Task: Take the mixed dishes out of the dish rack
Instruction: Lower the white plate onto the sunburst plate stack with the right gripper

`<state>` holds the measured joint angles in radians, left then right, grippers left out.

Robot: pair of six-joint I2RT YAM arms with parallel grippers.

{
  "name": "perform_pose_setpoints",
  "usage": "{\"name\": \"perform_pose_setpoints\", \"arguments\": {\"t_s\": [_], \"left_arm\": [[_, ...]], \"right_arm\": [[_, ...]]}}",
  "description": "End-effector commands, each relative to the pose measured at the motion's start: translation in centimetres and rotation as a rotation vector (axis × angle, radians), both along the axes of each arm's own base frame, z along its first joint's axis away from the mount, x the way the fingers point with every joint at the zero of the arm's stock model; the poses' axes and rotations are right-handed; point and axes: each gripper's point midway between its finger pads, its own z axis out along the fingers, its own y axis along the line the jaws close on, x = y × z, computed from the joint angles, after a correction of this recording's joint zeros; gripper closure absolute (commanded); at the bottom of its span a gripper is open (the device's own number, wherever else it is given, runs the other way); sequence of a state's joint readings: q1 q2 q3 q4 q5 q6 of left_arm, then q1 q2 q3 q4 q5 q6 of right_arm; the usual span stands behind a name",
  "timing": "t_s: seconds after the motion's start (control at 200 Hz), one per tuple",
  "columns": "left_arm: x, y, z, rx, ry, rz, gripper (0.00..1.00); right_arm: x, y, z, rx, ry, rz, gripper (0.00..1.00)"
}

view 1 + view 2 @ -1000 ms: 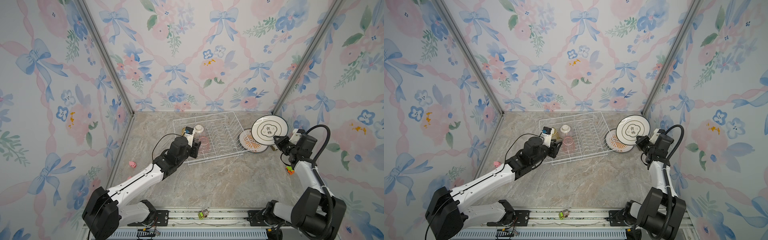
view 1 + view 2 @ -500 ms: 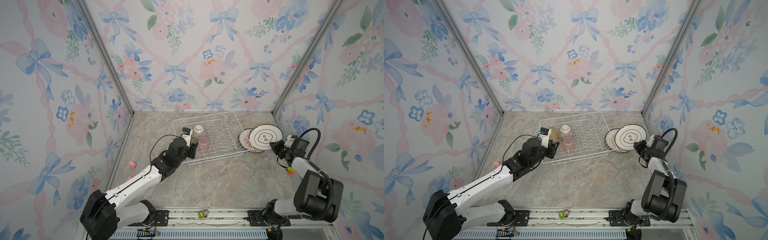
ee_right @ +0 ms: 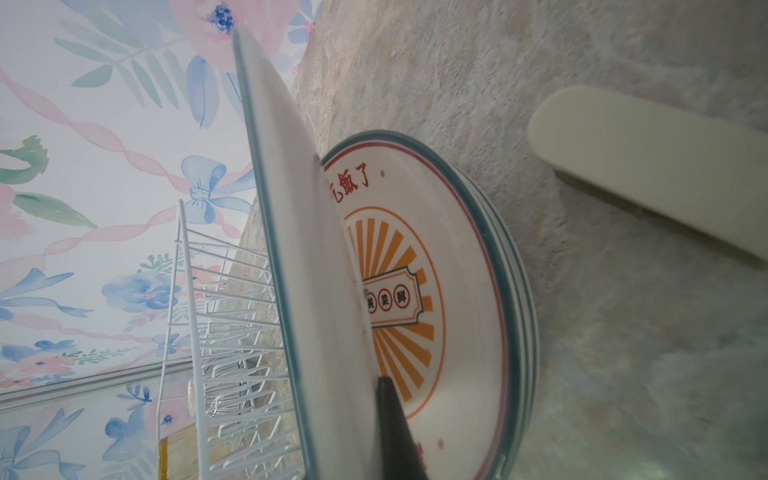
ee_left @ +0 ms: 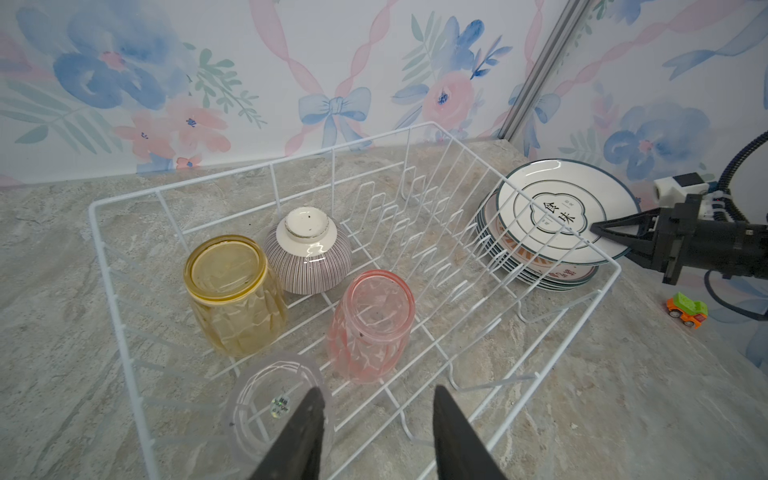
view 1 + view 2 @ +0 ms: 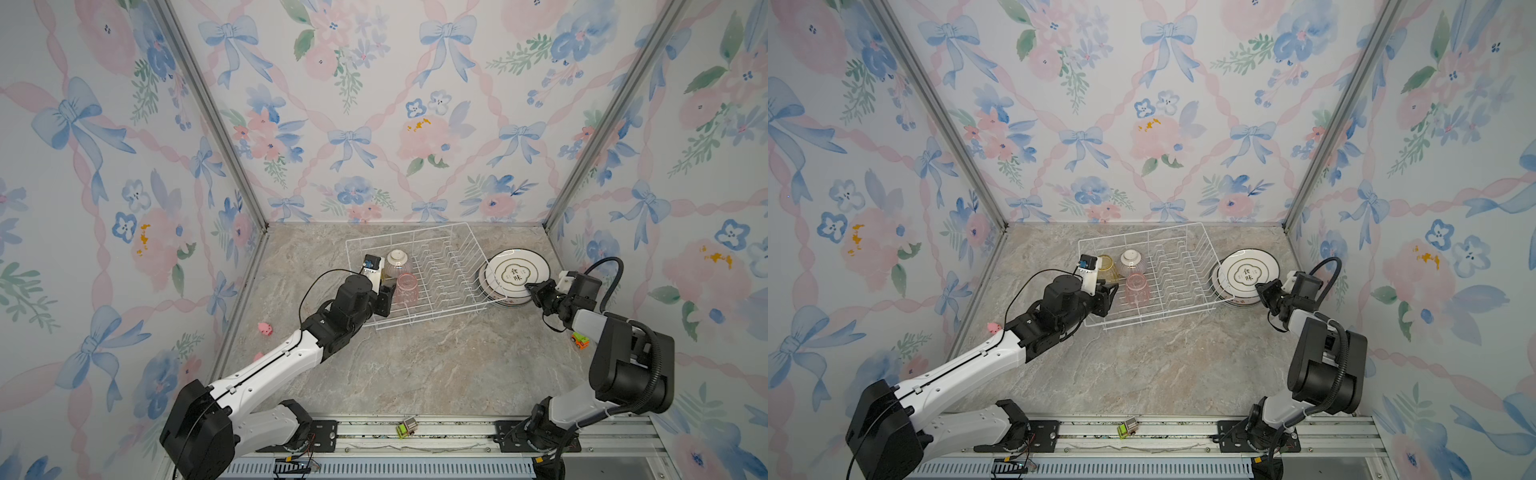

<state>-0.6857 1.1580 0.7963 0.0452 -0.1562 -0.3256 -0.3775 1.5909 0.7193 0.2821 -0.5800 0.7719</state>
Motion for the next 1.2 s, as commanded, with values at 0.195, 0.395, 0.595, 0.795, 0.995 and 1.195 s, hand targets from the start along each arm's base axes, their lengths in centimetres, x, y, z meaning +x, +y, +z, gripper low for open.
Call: {"name": "perform_pose_setpoints", "arguments": {"t_s": [0.195,0.395,0.595,0.795,0.995,1.195], "left_arm": [[-0.4,0.4,-0.1,-0.013,0.014,-0.001,0.56],[-0.6,0.6,0.0,-0.010,0.013,0.002,0.56],[-0.7,0.8,0.1,-0.009,0.012,0.002,0.55],[-0.8,1.0,0.3,-0.013,0.009,0.002,0.55],[-1.1,1.1,0.1,-0.012,0.011,0.000,0.55],[-1.3,1.5,0.1,-0.011,0.013,0.006,0.55]], "right_arm": [[1.4,1.3,0.8,0.034,-0.058,0.048,1.00],[1.0,1.6,-0.2,0.041,-0.011,0.061,0.93],[0.5,1.9,-0.6,0.035,0.028,0.084,0.90],[-0.3,1.9,-0.6,-0.001,0.072,0.105,0.77],[-1.4,1.6,-0.5,-0.058,0.119,0.115,0.69],[-2.0,1.4,-0.3,-0.106,0.144,0.132,0.54]]}}
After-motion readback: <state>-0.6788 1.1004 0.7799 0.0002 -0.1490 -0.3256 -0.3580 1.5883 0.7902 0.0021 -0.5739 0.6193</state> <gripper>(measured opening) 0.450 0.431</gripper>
